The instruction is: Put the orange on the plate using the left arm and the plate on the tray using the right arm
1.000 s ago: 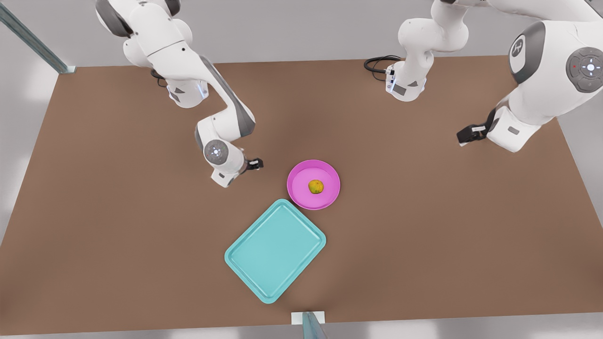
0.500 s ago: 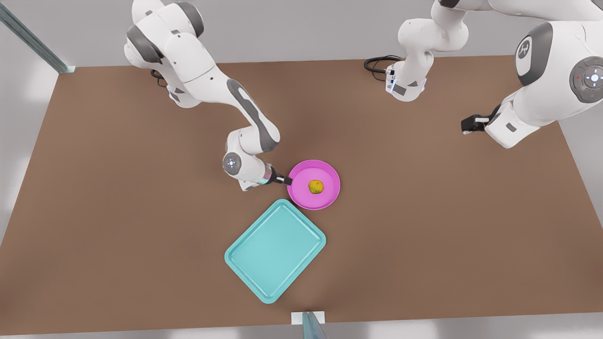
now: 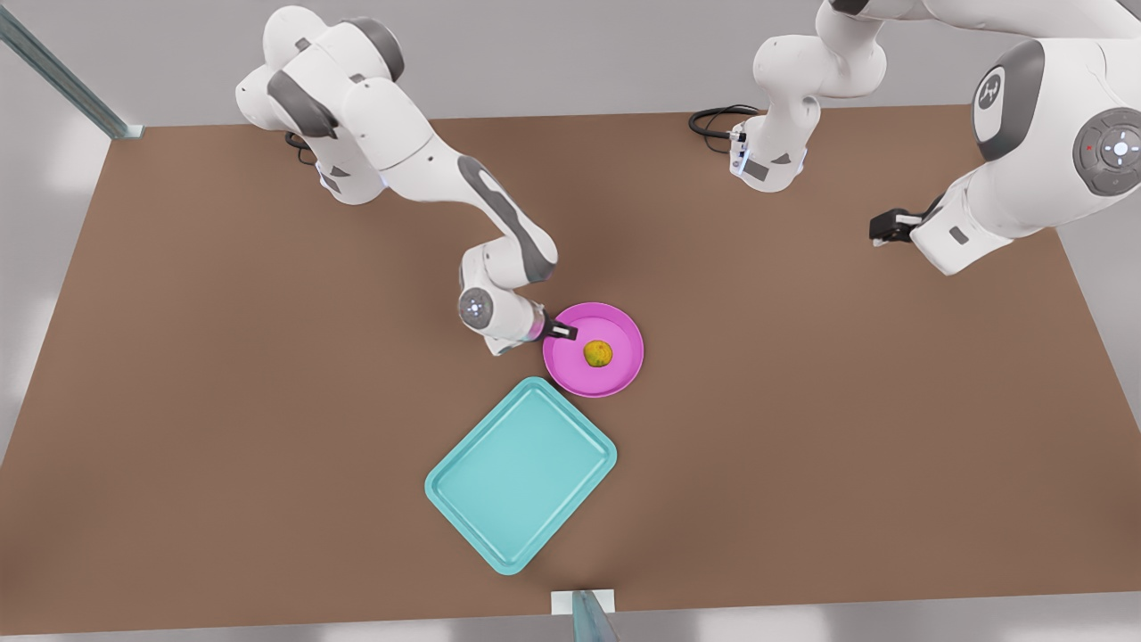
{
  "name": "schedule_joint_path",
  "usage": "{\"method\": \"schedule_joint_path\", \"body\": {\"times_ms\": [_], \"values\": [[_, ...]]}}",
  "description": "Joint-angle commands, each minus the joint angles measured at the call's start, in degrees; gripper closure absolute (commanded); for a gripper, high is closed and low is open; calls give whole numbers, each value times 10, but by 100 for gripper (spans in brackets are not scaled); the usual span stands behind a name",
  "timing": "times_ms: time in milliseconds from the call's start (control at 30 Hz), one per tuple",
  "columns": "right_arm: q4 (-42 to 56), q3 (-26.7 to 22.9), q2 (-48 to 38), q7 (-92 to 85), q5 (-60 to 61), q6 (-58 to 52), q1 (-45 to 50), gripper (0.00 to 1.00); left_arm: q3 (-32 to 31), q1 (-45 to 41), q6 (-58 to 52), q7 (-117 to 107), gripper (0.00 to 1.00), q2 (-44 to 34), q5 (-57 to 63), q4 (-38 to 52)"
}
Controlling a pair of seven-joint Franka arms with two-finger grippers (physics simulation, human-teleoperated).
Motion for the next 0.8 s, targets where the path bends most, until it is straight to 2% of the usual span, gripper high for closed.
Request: {"method": "schedule_joint_path", "body": {"times_ms": [0, 100, 267, 767], "values": [[5, 3, 4, 3, 1, 1, 0, 29, 1, 0, -2, 40, 0, -1, 0, 0], [5, 3, 4, 3, 1, -3, -2, 61, 0, 0, -2, 40, 0, -1, 0, 0], [6, 5, 3, 3, 1, -6, -6, 77, 0, -1, -3, 40, 0, -1, 0, 0], [15, 12, -27, 3, 1, -18, -23, 79, -1, -1, -5, 40, 0, -2, 0, 0]]}}
